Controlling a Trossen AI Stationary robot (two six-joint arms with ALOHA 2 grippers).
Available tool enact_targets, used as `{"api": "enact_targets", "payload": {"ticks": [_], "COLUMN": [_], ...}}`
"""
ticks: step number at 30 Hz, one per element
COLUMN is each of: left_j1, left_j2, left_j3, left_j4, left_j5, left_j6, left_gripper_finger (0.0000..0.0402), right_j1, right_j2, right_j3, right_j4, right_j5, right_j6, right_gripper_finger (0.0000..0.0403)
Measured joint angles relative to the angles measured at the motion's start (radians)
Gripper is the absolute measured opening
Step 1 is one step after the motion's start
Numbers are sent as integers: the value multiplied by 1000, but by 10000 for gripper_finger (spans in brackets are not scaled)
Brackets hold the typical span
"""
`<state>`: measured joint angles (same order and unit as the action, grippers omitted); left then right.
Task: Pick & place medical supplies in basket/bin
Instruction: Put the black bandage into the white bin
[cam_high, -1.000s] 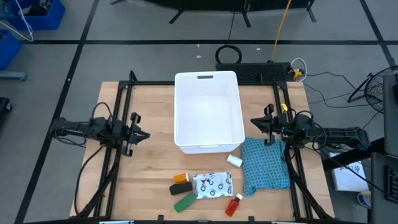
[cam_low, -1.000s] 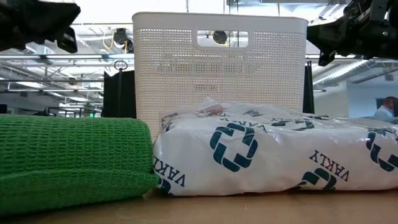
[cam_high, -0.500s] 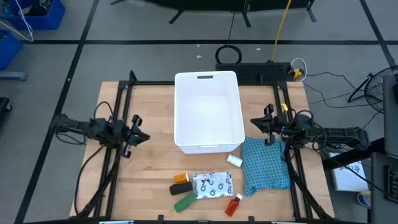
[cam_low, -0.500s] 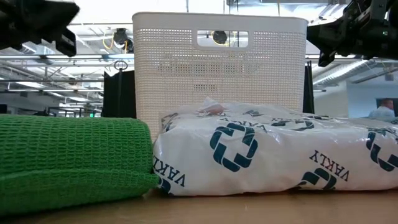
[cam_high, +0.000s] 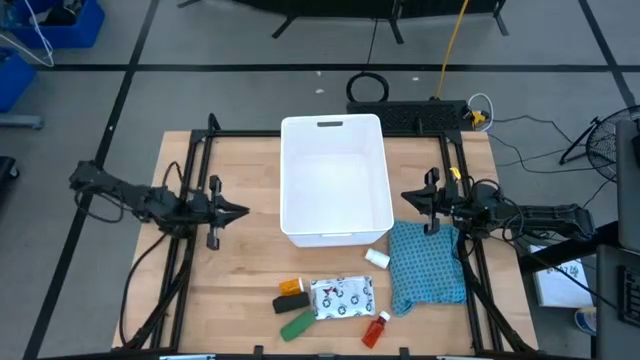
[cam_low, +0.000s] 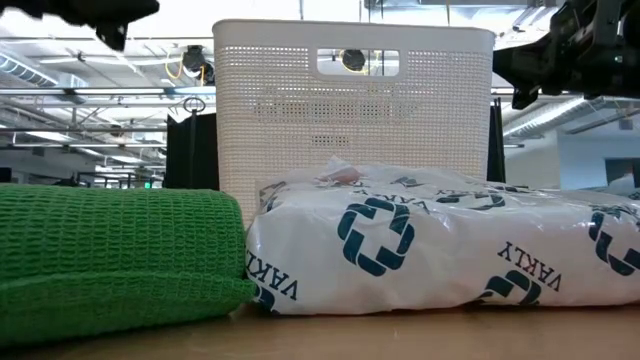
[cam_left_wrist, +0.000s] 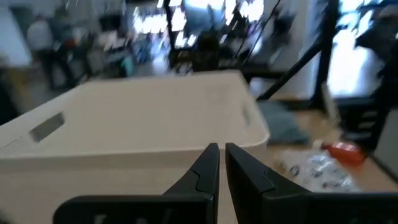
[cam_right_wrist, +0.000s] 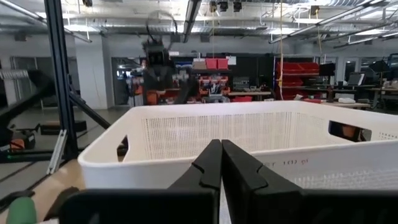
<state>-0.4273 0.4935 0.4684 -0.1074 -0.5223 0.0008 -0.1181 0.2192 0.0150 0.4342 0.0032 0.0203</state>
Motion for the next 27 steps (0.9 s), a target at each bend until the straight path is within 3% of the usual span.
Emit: {"api": "enact_targets", "payload": {"ticks": [3, 6, 9, 16, 22, 27], "left_j1": [-69, -133, -164, -224, -282, -292], "left_j2": [146, 303, 469, 788, 965, 1081], "left_j3": [157, 300, 428, 632, 710, 743], "left_j4": [-173, -297, -447, -793, -758, -599], "left_j5": [-143, -209, -201, -152, -55, -53], "left_j6": [-42, -66, -132, -496, -650, -686], "left_gripper_finger": [30, 30, 30, 31, 43, 104], "right_j1": [0, 0, 0, 0, 0, 0], "right_j2": [0, 0, 0, 0, 0, 0], "right_j3": [0, 0, 0, 0, 0, 0], "right_j4": [6, 9, 9, 10, 11, 10], "right_j5": [0, 2, 4, 4, 3, 0], "right_j6": [-3, -21, -41, -58, -60, -61], "right_gripper_finger": [0, 0, 0, 0, 0, 0]}}
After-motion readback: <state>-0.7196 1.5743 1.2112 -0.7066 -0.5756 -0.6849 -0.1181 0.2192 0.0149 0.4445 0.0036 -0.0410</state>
